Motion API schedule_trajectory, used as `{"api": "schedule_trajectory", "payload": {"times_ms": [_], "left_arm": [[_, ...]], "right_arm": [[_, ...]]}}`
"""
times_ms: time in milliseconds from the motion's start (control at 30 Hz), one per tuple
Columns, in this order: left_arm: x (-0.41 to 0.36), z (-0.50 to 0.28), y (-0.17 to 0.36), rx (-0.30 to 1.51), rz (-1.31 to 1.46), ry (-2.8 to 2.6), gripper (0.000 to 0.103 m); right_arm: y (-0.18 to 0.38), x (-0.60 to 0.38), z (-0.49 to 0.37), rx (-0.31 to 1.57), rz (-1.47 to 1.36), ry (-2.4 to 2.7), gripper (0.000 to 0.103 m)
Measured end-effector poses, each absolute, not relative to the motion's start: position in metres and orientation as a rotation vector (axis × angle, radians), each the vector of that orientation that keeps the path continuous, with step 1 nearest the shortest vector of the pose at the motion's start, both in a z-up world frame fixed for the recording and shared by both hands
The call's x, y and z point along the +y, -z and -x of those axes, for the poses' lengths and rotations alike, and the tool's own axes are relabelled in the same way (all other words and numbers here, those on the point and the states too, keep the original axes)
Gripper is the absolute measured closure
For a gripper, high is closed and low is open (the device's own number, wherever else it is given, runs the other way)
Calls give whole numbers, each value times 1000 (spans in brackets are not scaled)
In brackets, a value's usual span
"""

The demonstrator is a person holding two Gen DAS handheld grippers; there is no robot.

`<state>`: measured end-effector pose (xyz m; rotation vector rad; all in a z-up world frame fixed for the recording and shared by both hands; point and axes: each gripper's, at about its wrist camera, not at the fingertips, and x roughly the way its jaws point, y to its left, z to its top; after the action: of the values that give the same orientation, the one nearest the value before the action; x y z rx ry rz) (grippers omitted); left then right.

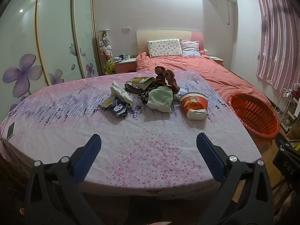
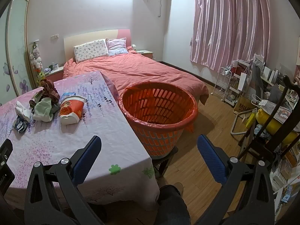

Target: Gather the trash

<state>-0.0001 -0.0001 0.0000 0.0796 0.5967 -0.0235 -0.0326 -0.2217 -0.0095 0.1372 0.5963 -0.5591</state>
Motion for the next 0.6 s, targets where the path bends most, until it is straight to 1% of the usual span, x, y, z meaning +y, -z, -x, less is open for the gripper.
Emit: {"api": "schedule_trajectory", "payload": {"times_ms": [600], "left_arm": [[0,0,0,599,-74,25,4]], "right_arm": [[9,-221,32,594,-135,560,2]]}}
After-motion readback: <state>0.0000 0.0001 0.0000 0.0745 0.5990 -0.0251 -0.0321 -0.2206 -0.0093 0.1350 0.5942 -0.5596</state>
